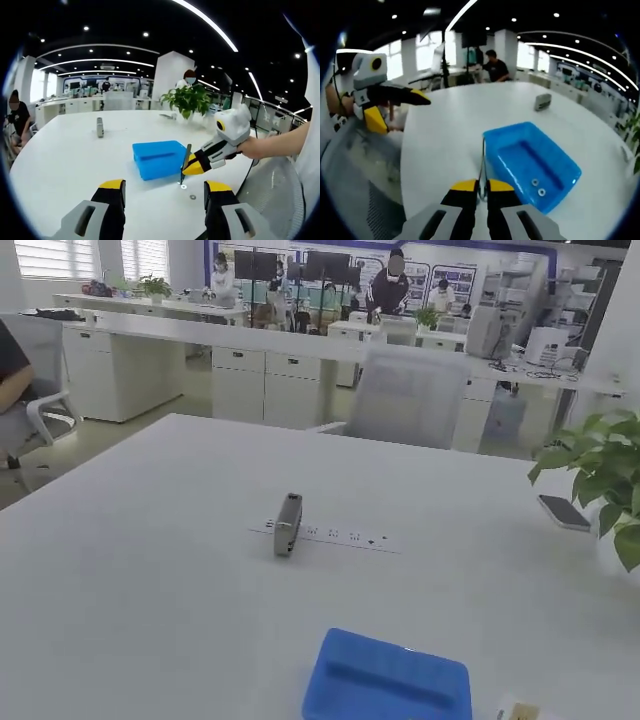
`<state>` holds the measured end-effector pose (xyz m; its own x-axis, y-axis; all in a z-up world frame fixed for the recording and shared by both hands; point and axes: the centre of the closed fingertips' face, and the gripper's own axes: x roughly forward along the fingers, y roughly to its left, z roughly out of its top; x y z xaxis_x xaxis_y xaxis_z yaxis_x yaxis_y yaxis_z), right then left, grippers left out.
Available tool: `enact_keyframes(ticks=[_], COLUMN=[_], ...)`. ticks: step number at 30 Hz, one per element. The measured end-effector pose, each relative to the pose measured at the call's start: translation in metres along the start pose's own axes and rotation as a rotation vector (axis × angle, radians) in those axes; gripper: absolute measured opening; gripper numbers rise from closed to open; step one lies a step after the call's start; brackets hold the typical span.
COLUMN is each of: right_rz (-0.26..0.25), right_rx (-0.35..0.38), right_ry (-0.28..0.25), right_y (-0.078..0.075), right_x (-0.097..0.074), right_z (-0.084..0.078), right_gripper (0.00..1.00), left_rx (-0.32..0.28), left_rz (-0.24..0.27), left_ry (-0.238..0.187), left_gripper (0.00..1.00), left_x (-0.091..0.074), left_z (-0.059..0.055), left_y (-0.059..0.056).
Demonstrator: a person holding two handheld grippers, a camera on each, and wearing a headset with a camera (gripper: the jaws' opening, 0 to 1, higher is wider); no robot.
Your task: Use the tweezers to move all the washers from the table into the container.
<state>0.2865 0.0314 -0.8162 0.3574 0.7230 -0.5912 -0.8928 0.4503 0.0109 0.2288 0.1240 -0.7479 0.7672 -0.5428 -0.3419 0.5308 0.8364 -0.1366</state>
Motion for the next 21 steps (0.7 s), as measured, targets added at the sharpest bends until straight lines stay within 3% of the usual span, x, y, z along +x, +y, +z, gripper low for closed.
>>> enact_keyframes(ticks=[2, 5, 10, 21], right_rz=[0.003, -0.006, 0.000, 0.013], right_rx=[0.073, 0.113, 0.104, 0.135], right_ry=[-0.027, -0.072, -0.050, -0.074], right_y=[-0.002, -0.009, -0.009, -0.010], right_x=[-0.002, -0.005, -0.002, -0.002], right_z=[0.001, 0.005, -0.001, -0.001], right_gripper=[0.03, 0.04, 0.04, 0.04], left_rx=[0.000, -0.001, 0.000, 0.000], left_rz=[0.003, 0.006, 0.010, 0.018], left_ry=[-0.002, -0.002, -0.002, -0.002], left_gripper=[0.63, 0.63, 0.63, 0.63], left_x=[0.000, 0.000, 0.000, 0.000], left_z=[0.000, 0.000, 0.000, 0.000], left_y=[0.001, 0.001, 0.002, 0.005])
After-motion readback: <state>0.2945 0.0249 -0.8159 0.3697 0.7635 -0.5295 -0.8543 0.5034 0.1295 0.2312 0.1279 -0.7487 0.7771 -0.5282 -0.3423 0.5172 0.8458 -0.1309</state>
